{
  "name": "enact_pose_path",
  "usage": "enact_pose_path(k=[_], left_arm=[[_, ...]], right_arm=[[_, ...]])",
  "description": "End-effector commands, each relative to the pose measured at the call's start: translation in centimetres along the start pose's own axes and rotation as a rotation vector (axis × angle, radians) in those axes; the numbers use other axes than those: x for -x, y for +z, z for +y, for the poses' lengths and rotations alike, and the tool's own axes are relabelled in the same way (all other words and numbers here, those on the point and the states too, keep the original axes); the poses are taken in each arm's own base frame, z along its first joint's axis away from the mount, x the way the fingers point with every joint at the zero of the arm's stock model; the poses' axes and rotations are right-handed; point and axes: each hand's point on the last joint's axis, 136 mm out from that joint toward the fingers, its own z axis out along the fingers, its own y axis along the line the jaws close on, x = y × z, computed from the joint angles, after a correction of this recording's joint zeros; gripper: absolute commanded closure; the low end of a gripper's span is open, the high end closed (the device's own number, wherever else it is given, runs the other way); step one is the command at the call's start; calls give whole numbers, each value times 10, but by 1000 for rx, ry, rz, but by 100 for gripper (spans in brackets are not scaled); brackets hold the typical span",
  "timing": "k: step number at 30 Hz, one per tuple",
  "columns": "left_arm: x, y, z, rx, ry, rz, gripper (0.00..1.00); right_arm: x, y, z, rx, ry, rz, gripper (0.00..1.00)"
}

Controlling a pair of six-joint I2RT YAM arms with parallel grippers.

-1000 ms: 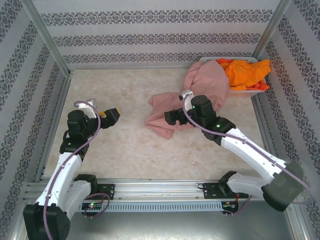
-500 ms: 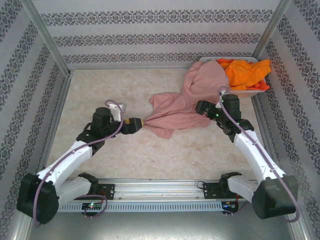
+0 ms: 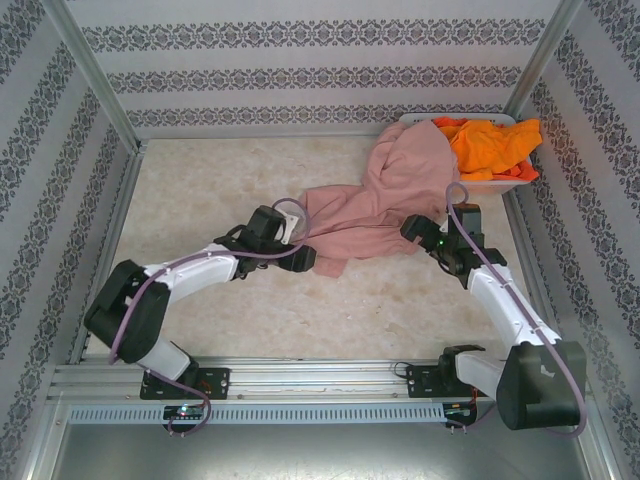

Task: Fold and stack the shorts

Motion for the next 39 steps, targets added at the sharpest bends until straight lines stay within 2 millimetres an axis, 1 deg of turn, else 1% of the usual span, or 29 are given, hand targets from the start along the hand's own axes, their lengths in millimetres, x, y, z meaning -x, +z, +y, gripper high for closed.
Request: enact_pose_path(k=[1,3,7,9,12,15,16,17,19,21,22,26,29,32,35,36,39], left_arm=[[5,13,10,76,69,10,21],[3,22,16,105,82,39,23],[1,40,22,126,84,73,33],[1,45,24,135,89,74,36],[0,50,32,175,99,71,45],[-3,56,35,183,96,76,66],[-4,56,35,186,93,76,75],[-2,55,36,191,96,66,85],[6,45,38,215,106,28,99],[20,28,39,249,137,-31,100],[29,16,39,271,159,-68,100],[62,-37,50,390,230,-196,100],[81,-76,61,454,245,-272,100],[92,-109,75,501,223,-327,100],[92,-128,91,522,170,-339,100],[89,-130,96,521,147,-330,96],[75,-133,115,508,32,-303,73]], right_arm=[[-4,9,-9,-12,25,22,3],[-6,12,-7,-4,32,38,3],[-8,16,-7,1,43,53,3],[-8,15,-7,2,47,50,3],[-9,14,-8,0,46,47,3],[-9,14,-10,-5,43,44,3],[-10,14,-10,-6,43,44,3],[-10,14,-10,-5,42,43,3],[-9,14,-9,-1,42,44,3],[-9,14,-7,8,37,49,4],[-10,15,-5,14,36,53,4],[-11,16,0,37,29,65,6],[-14,16,6,53,9,71,8],[-19,17,15,63,-44,78,9],[-21,16,25,61,-128,67,10],[-20,15,29,61,-162,58,10],[-20,9,47,58,-317,21,11]])
